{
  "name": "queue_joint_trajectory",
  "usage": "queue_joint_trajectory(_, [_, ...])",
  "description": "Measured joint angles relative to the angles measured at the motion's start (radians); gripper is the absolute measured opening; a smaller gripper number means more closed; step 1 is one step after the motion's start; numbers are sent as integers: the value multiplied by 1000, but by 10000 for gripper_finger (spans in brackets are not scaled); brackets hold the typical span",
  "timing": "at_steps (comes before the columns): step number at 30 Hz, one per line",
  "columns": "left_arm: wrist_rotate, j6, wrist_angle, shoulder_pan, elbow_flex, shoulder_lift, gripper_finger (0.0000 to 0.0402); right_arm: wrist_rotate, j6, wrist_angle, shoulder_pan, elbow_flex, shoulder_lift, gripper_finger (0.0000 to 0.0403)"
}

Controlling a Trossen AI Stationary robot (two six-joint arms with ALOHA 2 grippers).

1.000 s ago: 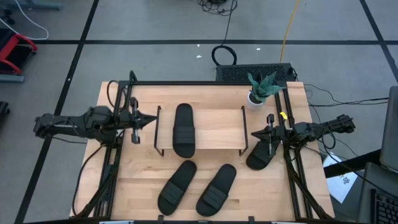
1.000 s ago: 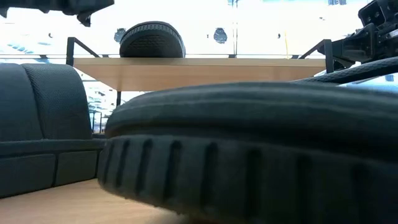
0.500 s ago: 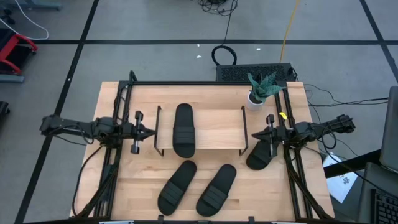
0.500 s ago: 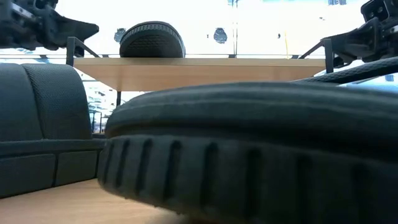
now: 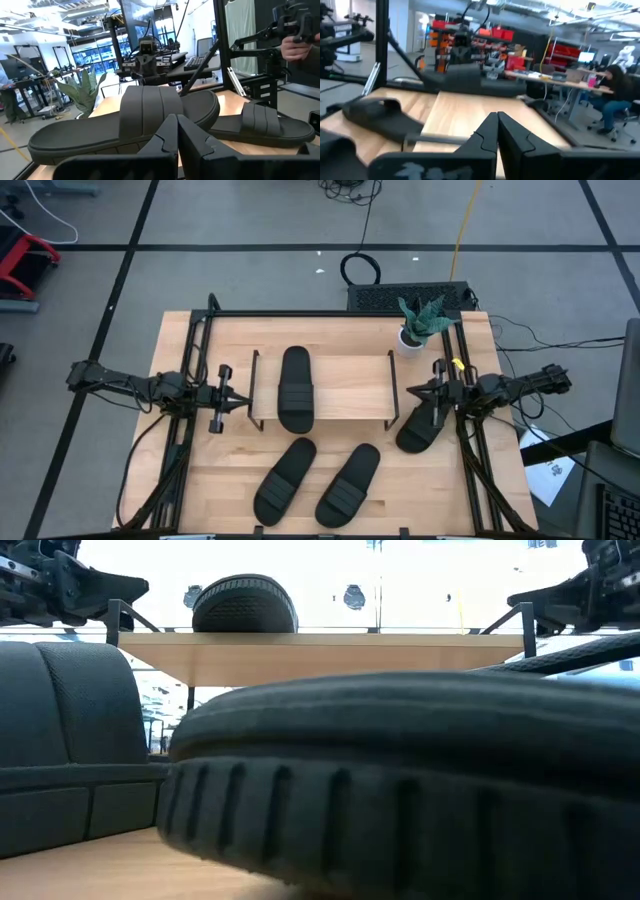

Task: Pick and place slides into the shelf
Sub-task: Put the top black slide on the shelf

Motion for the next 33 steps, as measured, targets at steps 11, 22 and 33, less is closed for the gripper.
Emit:
queue_joint_trajectory(11, [1, -26, -8, 0, 0, 0, 16, 252, 151, -503, 0, 422, 96, 78])
queue_joint_trajectory(22, [1, -27, -10, 1, 0, 2, 14, 205, 614, -1001, 0, 770, 399, 140])
queue_joint_trajectory(33, [1, -46, -17, 1, 0, 2, 16, -66, 890, -1171, 0, 774, 561, 167])
